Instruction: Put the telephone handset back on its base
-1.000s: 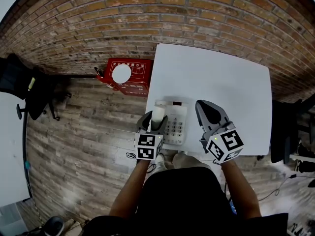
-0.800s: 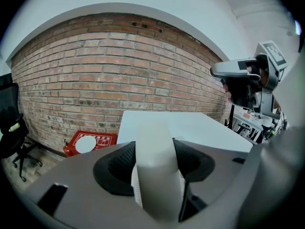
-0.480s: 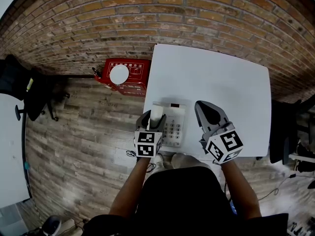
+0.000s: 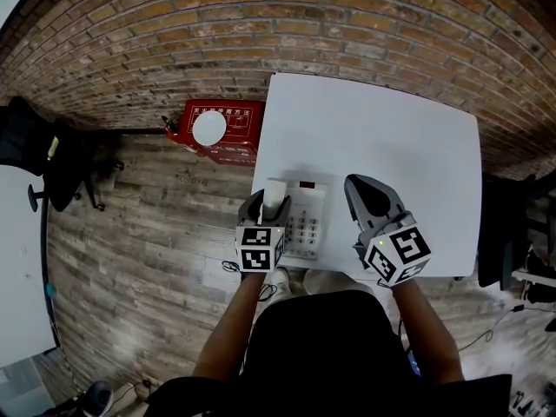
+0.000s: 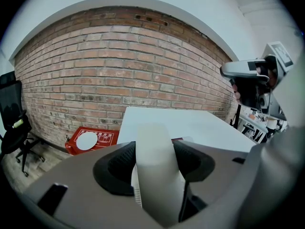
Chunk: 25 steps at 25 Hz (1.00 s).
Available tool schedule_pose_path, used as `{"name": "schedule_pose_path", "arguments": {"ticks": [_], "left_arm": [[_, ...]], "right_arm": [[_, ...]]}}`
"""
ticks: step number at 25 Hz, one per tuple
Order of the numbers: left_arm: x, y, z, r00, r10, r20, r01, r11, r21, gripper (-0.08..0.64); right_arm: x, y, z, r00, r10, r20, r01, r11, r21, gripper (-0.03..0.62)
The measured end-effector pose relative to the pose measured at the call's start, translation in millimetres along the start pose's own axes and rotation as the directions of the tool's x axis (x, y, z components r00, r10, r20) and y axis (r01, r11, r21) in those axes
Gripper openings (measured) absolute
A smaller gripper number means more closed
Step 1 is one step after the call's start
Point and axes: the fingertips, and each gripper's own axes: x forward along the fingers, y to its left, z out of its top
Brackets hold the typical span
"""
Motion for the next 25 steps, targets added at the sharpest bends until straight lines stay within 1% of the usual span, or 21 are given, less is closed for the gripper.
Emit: {"name": "schedule_pose_path", "arguments": {"ticks": [16, 21, 25], "left_arm": [[8.9, 1.9, -11.2, 0.999, 0.028, -0.034, -0.028, 0.999, -0.014, 0.256], [12.0, 1.4, -14.4, 0.999, 0.032, -0.042, -0.032, 0.999, -0.006, 0.256], [14.3, 4.3, -16.7, 0.998, 0.05, -0.044, -0.05, 0.999, -0.007, 0.256]], "right_arm": [[0.1, -9.4, -4.2, 1.0, 0.009, -0.011, -0.009, 1.0, 0.007, 0.012], [0.8, -10.6, -6.3, 1.0, 0.011, -0.014, -0.011, 1.0, 0.008, 0.012], [1.0, -12.1, -6.3, 1.0, 0.008, -0.019, -0.008, 1.0, 0.008, 0.012]]}}
